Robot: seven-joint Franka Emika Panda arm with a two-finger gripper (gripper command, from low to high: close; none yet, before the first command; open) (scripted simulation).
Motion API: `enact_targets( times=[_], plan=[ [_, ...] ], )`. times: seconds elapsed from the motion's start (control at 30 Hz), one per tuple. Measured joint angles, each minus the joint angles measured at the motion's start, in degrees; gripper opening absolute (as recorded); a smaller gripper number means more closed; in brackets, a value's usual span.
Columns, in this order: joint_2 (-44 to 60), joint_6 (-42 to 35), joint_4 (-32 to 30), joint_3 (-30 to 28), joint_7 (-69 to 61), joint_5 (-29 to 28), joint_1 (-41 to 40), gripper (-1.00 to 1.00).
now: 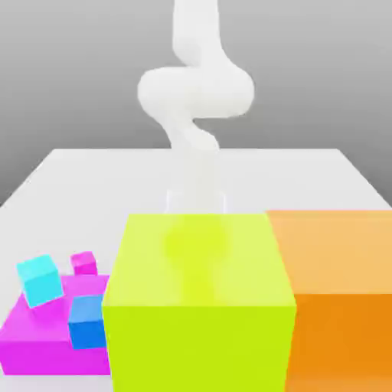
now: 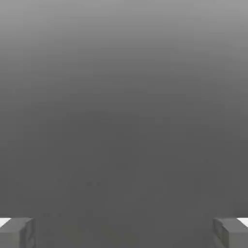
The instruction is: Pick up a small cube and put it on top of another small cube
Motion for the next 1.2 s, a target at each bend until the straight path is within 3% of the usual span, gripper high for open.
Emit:
enact_targets(
  times=[0.7,1.2],
  plan=[
    [21.0,17.0,-18.6,1.7,48.3,4.5,-24.5,0.00],
    [35.7,29.3,-31.8,3.0,86.1,3.0,-41.3,0.00]
  ],
)
